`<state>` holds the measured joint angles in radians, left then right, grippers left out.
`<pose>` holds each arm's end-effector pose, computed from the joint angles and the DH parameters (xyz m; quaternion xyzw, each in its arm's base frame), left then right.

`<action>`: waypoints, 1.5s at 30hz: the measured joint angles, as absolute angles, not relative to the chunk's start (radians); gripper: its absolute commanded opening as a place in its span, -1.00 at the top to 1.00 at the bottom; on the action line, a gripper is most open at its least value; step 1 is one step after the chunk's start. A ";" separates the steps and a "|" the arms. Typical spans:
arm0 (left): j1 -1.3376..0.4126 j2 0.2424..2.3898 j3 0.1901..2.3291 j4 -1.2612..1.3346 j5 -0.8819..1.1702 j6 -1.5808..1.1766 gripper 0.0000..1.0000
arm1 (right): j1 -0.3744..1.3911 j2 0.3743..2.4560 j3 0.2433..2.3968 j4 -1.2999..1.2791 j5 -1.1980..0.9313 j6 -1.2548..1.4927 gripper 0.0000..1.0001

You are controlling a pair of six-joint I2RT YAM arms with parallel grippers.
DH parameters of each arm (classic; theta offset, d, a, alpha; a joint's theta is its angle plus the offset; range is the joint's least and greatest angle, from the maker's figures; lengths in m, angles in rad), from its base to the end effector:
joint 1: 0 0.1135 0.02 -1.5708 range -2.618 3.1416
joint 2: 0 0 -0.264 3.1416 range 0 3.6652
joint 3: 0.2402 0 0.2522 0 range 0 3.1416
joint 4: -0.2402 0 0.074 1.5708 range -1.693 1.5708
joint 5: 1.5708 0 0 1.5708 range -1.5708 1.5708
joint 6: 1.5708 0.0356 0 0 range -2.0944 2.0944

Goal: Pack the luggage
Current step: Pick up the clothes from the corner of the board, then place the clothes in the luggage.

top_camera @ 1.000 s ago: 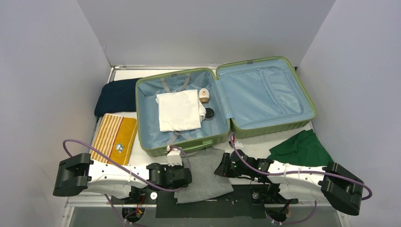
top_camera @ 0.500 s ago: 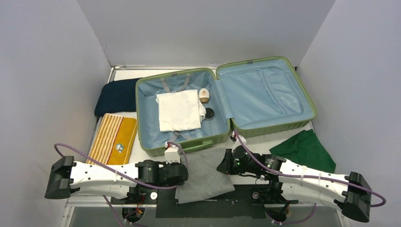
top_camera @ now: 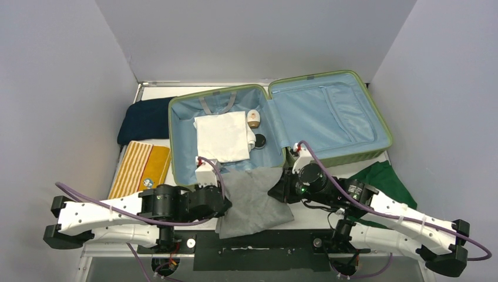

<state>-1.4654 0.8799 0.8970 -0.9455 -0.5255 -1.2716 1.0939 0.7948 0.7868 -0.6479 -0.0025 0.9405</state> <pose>0.0344 -0.1557 0.2972 0.0070 0.9199 -0.2491 0.3027 0.0768 0.1487 0.2931 -0.0693 0.8945 0.3763 0.2312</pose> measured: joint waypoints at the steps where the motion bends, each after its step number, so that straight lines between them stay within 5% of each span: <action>1: -1.465 0.887 0.943 -0.966 -0.540 -1.259 1.00 | 1.094 0.808 0.833 -0.657 0.001 0.926 1.00; 10: -1.447 0.983 1.332 -1.096 -0.752 -1.089 1.00 | 1.064 0.999 1.172 -0.666 0.059 0.762 1.00; 14: -1.322 1.019 1.395 -1.076 -0.823 -0.958 1.00 | 0.858 1.118 1.268 -0.593 -0.008 0.691 1.00; 28: -0.656 1.267 1.351 -0.743 -0.555 -0.565 1.00 | 0.649 1.498 1.331 -0.325 -0.157 0.620 1.00; 45: -0.434 1.536 1.269 -0.443 -0.383 -0.532 1.00 | 0.574 1.919 1.544 -0.208 -0.184 0.558 1.00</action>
